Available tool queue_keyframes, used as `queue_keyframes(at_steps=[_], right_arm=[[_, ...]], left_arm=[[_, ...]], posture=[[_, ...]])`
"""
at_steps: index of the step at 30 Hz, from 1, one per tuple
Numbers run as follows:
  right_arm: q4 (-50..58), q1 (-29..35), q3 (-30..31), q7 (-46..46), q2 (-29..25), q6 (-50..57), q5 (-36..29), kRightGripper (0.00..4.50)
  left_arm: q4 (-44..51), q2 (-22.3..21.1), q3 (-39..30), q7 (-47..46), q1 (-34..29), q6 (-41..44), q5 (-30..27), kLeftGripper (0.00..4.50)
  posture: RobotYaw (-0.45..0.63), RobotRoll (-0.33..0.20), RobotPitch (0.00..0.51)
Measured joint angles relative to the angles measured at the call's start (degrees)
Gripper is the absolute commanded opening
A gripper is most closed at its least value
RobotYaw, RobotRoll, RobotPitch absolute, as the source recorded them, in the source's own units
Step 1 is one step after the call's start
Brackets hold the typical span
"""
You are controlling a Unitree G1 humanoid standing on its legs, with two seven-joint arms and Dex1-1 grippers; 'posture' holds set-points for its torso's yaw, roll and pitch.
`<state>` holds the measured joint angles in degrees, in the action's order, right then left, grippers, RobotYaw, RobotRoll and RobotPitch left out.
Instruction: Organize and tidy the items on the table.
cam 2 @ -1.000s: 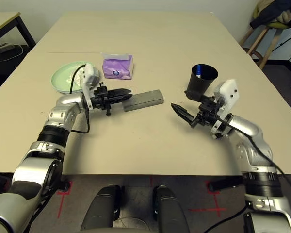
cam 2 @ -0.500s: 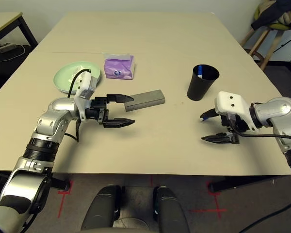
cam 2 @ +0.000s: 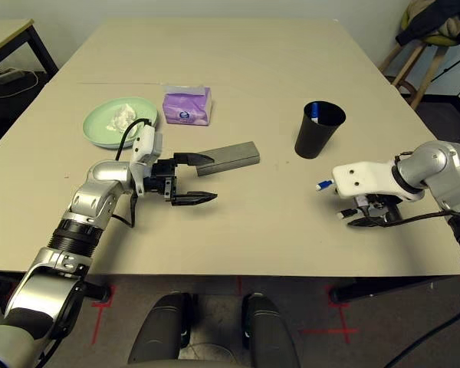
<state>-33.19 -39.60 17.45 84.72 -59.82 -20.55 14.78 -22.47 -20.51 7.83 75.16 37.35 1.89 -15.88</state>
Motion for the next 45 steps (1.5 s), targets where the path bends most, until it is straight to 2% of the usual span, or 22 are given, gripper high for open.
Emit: queue_keyframes(at_steps=[13, 26, 30, 38, 45], right_arm=[[-6.3, -5.2, 4.1, 0.6, 0.3, -11.0, 4.8, 4.5], [-9.8, -5.6, 5.7, 0.5, 3.2, -13.4, 6.6, 4.5], [-10.1, -5.8, 6.1, 0.9, 3.4, -13.4, 7.1, 3.54], [-10.8, -6.8, 6.3, 1.0, 4.2, -12.8, 7.2, 0.45], [-11.0, -6.9, 6.0, 3.4, 4.8, -9.2, 5.4, 0.4]], left_arm=[[0.6, 0.6, 0.0, 0.0, 0.0, 0.2, -1.1, 4.49], [2.0, 0.3, 0.0, -0.1, -0.9, 0.7, -1.4, 4.49], [2.5, 0.1, 0.0, -0.3, -0.9, 0.8, -1.4, 4.5], [3.8, -0.3, 0.0, -0.9, -1.6, 1.2, -1.7, 4.5], [3.9, -1.0, -0.1, -1.1, -1.7, 1.3, -1.9, 4.5]], posture=[[0.14, 0.0, 0.11], [0.15, 0.0, 0.113], [0.16, 0.0, 0.113], [0.16, 0.0, 0.113], [0.16, 0.0, 0.099]])
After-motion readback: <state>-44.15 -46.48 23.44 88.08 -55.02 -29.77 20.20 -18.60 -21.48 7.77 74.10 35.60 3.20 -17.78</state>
